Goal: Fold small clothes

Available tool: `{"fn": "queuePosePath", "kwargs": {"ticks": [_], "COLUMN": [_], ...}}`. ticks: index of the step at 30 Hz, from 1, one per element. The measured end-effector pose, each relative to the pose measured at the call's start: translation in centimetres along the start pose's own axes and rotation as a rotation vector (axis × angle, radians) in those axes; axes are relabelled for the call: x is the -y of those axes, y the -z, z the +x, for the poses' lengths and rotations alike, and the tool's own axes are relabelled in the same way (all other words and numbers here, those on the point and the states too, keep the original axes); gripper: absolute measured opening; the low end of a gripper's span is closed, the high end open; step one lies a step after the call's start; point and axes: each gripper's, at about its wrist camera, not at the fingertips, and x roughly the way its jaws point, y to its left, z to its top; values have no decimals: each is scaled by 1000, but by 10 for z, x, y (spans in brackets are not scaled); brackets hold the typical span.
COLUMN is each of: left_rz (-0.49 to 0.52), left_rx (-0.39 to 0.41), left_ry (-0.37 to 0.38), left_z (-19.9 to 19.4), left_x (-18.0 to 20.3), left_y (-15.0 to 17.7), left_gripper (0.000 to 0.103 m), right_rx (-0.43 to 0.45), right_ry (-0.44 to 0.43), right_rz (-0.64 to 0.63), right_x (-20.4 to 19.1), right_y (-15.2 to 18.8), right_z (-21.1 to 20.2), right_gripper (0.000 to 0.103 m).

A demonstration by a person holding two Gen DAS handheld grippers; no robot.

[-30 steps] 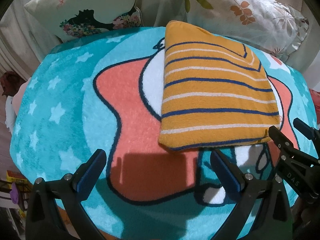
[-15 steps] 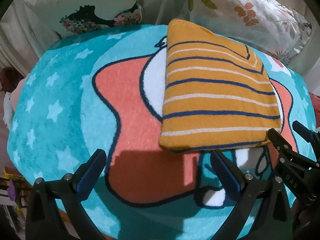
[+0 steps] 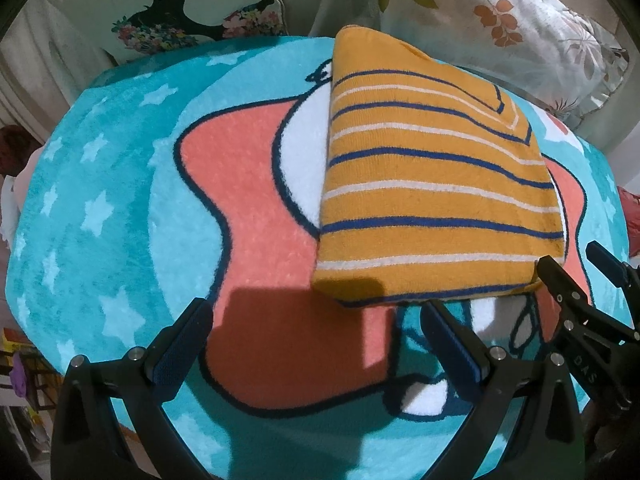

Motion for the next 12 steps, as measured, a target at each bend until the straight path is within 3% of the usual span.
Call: {"fn": "queuePosePath", "kwargs": {"ticks": [12], "left_rz": [6], "left_rx": [4], "left_ry": [10], "left_z": [1], "left_x": [10], "left_y": [-5], "left_gripper": [103], "right_rx": [4], "right_ry": [6], "right_rz": [-6], "right_x": [4], "right_y": [3], "right_z": [-5], "right_gripper": [78]}}
